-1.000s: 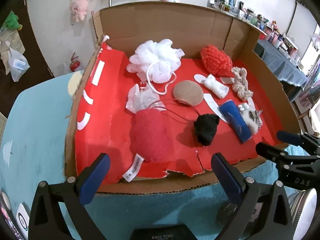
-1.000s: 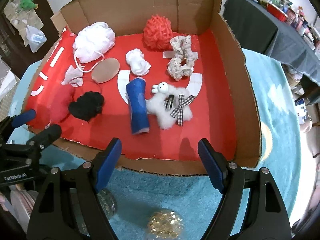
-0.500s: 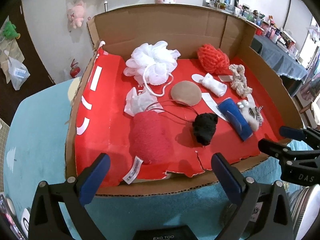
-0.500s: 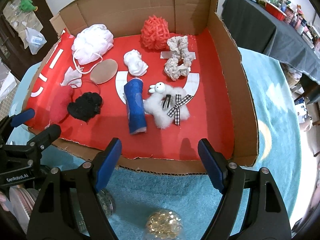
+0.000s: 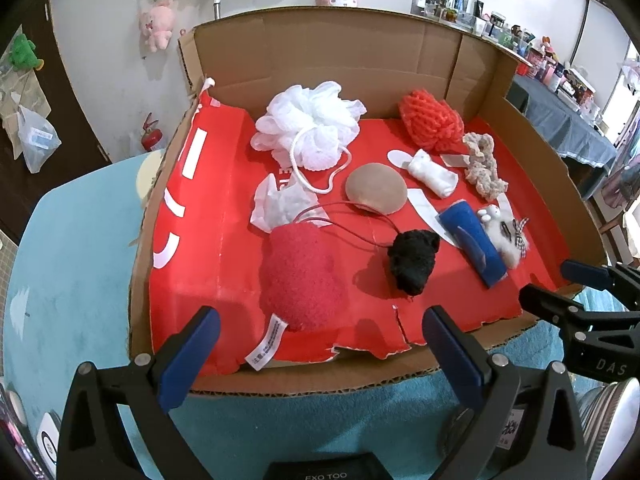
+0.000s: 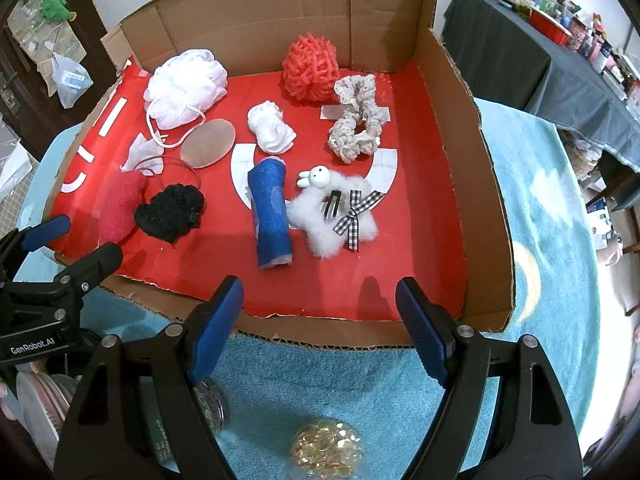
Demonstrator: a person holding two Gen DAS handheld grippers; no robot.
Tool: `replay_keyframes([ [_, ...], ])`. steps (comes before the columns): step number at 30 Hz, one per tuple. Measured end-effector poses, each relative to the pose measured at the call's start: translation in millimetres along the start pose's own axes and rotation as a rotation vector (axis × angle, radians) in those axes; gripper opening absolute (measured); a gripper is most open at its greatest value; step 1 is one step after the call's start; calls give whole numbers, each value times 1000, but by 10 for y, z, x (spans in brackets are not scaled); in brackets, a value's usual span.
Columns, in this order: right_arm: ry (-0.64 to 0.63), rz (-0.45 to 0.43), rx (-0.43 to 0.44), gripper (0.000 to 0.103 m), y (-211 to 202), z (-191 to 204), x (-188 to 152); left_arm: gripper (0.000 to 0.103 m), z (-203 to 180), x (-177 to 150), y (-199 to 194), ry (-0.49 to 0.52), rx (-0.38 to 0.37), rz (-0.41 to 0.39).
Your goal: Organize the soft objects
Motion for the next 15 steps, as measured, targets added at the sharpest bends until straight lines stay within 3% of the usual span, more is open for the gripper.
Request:
replay_keyframes([
  [15, 6, -2, 2, 78, -10, -11, 4, 103, 9, -1, 0, 2, 6, -1],
])
Point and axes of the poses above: each gripper's, at about its wrist camera, not at the fingertips, and y roughly the way its jaws point, z to its left, x to its top, the point moved 10 cm from there along y, roughly the way its jaws point, and after that the axes turned 3 degrees about x, right-handed, at the moved point
